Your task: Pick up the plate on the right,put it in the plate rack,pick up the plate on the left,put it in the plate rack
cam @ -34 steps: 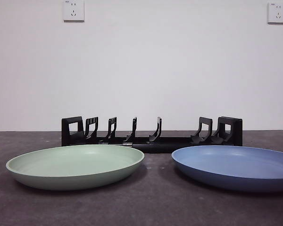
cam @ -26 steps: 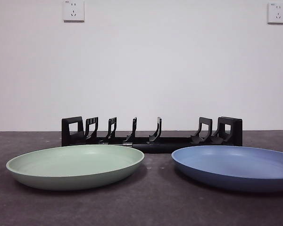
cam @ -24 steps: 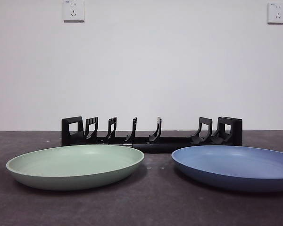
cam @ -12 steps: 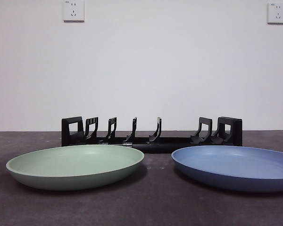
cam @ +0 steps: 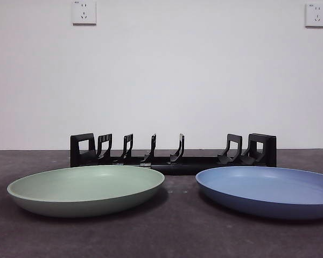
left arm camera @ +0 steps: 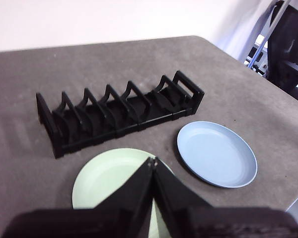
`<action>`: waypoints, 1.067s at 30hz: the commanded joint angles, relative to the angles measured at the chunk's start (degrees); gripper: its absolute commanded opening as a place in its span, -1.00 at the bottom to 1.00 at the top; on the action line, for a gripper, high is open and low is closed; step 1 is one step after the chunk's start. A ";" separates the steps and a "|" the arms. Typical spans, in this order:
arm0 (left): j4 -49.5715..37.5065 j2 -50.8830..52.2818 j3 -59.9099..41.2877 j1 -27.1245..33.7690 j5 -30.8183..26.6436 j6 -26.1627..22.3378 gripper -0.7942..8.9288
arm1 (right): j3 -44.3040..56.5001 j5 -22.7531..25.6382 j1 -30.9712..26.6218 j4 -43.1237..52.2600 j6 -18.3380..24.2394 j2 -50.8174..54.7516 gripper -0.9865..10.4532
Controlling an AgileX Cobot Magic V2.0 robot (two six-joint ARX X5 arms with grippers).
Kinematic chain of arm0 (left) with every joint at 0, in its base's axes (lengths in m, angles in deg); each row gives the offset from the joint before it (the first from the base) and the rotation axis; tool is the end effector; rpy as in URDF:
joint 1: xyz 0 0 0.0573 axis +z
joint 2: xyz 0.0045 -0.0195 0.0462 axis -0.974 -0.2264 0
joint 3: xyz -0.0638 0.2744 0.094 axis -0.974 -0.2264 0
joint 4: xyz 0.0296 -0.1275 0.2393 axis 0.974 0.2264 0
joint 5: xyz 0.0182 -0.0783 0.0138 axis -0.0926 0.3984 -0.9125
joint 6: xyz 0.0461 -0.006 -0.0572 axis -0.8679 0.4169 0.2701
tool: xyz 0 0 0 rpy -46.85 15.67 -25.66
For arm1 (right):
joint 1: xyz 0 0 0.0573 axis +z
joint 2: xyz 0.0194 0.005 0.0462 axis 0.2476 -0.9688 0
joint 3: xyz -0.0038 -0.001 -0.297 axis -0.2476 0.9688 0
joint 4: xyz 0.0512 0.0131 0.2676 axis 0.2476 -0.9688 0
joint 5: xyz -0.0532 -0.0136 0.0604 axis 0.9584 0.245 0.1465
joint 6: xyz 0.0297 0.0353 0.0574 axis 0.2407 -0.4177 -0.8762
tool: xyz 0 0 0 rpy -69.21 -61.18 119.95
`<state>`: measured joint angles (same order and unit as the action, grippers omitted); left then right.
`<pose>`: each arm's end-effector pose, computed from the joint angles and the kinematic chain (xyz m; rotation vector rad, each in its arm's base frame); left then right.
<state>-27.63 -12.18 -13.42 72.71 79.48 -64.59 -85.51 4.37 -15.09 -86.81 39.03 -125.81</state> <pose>0.0923 -0.0366 0.3698 -0.1046 0.3861 -0.6006 0.1013 0.0216 0.3923 0.0957 0.4909 0.3874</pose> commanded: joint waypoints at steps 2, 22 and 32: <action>0.50 -0.13 0.83 -1.05 0.26 -1.62 -0.85 | -0.46 -0.35 0.07 -0.85 1.18 -0.07 -0.85; 0.42 -1.09 2.27 -2.12 1.18 -3.45 0.54 | -1.36 -0.74 0.07 -2.47 1.11 -0.24 0.12; 2.16 -4.15 7.98 -5.81 1.14 -14.32 0.54 | -1.36 -0.61 0.07 -3.04 -0.96 -3.65 0.11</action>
<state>-25.47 -16.27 -5.81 67.33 80.40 -75.28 -86.56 3.72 -15.09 -89.87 38.81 -128.94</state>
